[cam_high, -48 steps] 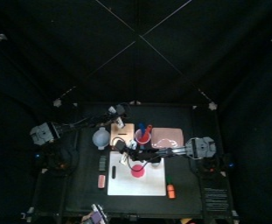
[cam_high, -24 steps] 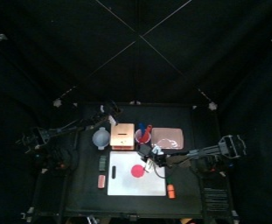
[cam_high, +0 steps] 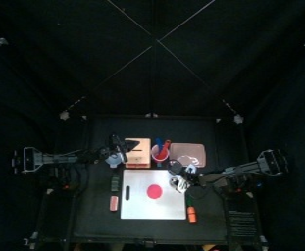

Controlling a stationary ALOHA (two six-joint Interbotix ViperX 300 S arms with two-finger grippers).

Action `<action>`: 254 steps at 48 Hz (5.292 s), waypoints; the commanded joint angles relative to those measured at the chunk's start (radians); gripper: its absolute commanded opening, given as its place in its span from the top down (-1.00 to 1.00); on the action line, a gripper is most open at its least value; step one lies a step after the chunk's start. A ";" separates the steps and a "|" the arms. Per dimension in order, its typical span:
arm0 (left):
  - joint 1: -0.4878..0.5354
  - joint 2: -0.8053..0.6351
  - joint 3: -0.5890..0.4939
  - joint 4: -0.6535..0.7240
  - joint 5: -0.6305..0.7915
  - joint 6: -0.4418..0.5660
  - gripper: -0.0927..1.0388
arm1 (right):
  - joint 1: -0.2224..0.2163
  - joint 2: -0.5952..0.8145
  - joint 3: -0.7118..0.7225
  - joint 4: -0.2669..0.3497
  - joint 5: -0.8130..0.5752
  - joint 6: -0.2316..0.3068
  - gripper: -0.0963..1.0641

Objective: Get the cutter from the drawer then cut the dough then place the extra dough in the bowl
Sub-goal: Cut the dough

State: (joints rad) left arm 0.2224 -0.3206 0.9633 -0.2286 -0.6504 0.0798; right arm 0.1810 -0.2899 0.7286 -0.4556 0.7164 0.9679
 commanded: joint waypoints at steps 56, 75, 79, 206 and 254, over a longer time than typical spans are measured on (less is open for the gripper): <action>-0.232 -0.040 0.186 -0.202 -0.104 0.000 0.24 | -0.043 0.152 -0.144 0.179 -0.051 -0.334 -0.11; -0.229 -0.040 0.267 -0.249 -0.104 0.005 0.24 | -0.032 0.377 -0.434 0.235 0.023 -0.446 -0.11; -0.229 -0.043 0.284 -0.253 -0.104 0.002 0.24 | -0.032 0.416 -0.460 0.224 0.006 -0.446 -0.11; -0.272 0.238 0.000 -0.074 -0.106 0.008 0.22 | -0.087 -0.160 0.345 0.189 -0.920 -0.239 -0.59; -0.463 0.440 -0.080 -0.072 -0.178 0.023 -0.55 | -0.077 0.224 0.225 0.428 -1.167 -0.630 -0.58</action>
State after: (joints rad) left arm -0.2424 0.1335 0.8989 -0.2991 -0.8330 0.1012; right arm 0.1028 -0.0598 0.9802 -0.0644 -0.4387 0.3651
